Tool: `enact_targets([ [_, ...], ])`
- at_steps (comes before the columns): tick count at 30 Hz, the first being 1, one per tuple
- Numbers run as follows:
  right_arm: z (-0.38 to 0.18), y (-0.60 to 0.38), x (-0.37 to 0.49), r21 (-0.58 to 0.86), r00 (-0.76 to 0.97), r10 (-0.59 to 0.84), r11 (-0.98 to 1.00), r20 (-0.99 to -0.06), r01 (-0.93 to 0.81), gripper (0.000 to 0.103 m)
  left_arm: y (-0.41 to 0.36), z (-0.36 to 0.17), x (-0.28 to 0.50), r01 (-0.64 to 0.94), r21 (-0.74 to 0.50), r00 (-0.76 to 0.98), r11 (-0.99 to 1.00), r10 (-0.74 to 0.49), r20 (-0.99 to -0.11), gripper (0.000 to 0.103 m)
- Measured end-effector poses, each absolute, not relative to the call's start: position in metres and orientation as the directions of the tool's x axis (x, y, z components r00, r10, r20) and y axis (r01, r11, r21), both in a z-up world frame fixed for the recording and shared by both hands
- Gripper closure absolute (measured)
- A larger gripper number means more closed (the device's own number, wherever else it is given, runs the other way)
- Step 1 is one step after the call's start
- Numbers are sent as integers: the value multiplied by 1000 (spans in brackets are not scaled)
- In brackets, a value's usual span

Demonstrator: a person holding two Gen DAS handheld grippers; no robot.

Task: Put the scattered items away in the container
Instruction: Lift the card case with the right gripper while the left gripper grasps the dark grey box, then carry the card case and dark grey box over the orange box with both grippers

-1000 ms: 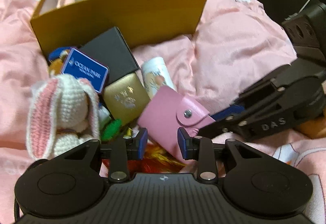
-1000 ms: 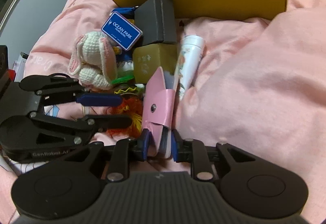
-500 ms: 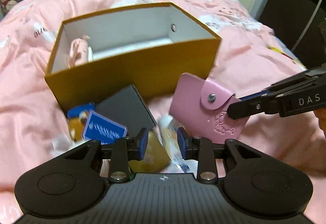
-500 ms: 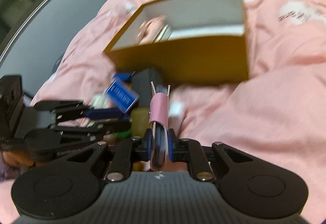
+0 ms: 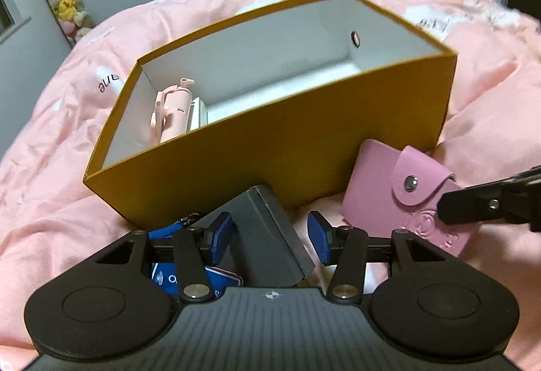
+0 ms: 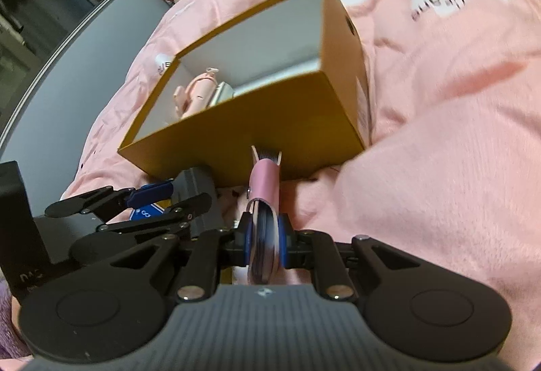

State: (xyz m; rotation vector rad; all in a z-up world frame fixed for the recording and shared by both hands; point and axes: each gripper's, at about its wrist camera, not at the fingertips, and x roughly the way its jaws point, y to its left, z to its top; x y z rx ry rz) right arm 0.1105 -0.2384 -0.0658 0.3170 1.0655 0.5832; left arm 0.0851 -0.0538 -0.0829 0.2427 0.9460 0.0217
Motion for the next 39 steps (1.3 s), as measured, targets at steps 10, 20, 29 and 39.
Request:
enact_targets([
  [10, -79, -241, 112, 506, 340, 584, 810, -737, -295, 83, -72, -106, 96, 74, 401, 575, 913, 290, -765, 35],
  [20, -74, -235, 121, 423, 393, 529, 845, -753, -327, 68, -41, -88, 69, 74, 291, 579, 954, 197, -791, 41],
  [29, -61, -221, 134, 343, 413, 503, 849, -759, -402, 68, -23, -74, 58, 17, 272, 587, 962, 211, -782, 54],
  [39, -67, -204, 137, 260, 410, 450, 859, -794, -441, 68, -18, -73, 54, 28, 192, 591, 981, 138, -794, 56],
])
